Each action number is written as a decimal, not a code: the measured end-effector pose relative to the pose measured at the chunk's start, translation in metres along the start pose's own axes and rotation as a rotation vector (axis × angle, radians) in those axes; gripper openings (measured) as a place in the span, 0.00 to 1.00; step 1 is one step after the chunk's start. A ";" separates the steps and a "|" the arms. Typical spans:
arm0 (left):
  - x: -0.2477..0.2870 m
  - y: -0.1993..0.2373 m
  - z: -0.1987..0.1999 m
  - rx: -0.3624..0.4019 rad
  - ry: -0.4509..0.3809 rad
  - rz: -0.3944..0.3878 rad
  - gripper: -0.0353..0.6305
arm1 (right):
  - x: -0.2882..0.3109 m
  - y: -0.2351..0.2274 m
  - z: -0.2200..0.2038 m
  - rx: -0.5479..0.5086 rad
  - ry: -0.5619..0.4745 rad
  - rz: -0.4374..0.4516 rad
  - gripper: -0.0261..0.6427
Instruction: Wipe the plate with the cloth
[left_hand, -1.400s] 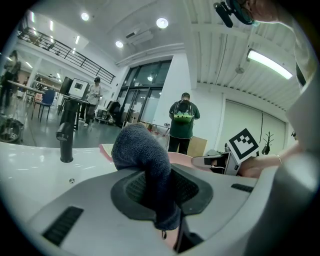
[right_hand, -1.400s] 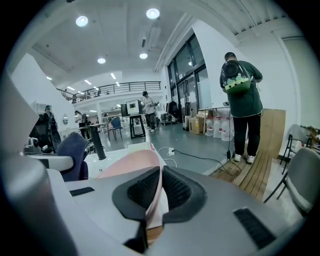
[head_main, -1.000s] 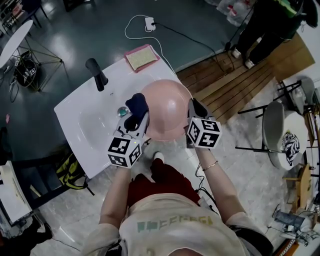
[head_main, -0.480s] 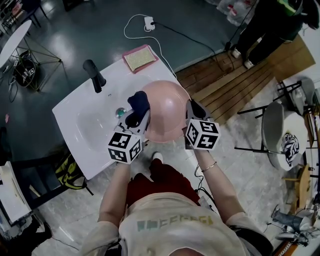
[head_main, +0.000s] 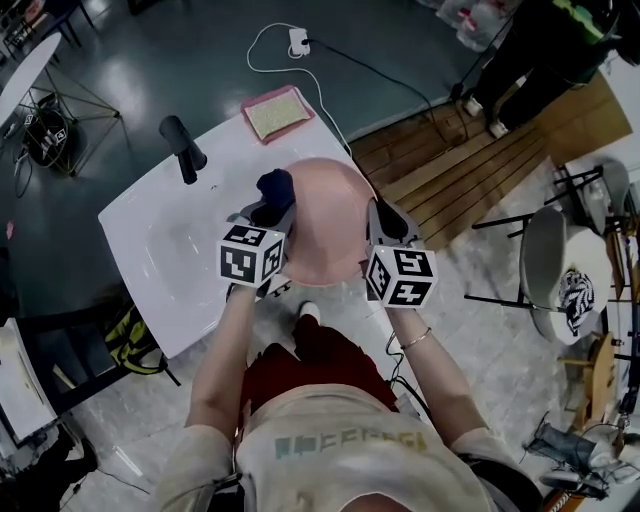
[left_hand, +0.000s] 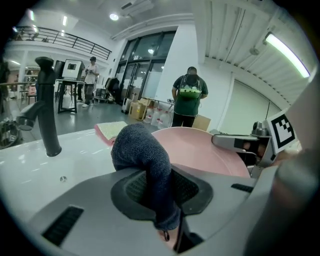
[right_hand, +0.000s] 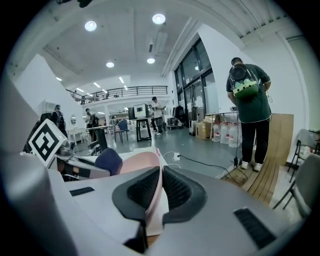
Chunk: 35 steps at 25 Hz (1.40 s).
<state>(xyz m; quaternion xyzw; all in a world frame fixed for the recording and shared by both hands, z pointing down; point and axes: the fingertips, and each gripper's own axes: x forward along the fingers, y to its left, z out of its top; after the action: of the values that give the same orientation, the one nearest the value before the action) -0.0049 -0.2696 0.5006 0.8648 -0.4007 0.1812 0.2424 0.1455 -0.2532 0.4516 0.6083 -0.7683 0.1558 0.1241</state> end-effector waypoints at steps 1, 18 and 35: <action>0.006 0.000 0.004 0.004 0.007 -0.003 0.17 | 0.000 0.001 0.002 -0.005 -0.002 0.005 0.11; 0.051 -0.090 0.025 0.044 0.045 -0.273 0.17 | 0.010 -0.002 0.001 0.005 0.016 0.005 0.11; -0.013 -0.104 -0.063 0.159 0.315 -0.452 0.17 | 0.011 -0.003 -0.005 -0.009 0.037 -0.022 0.10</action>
<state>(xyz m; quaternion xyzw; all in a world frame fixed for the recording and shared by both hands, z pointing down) 0.0612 -0.1680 0.5167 0.9097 -0.1397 0.2853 0.2673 0.1460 -0.2616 0.4601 0.6129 -0.7599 0.1626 0.1428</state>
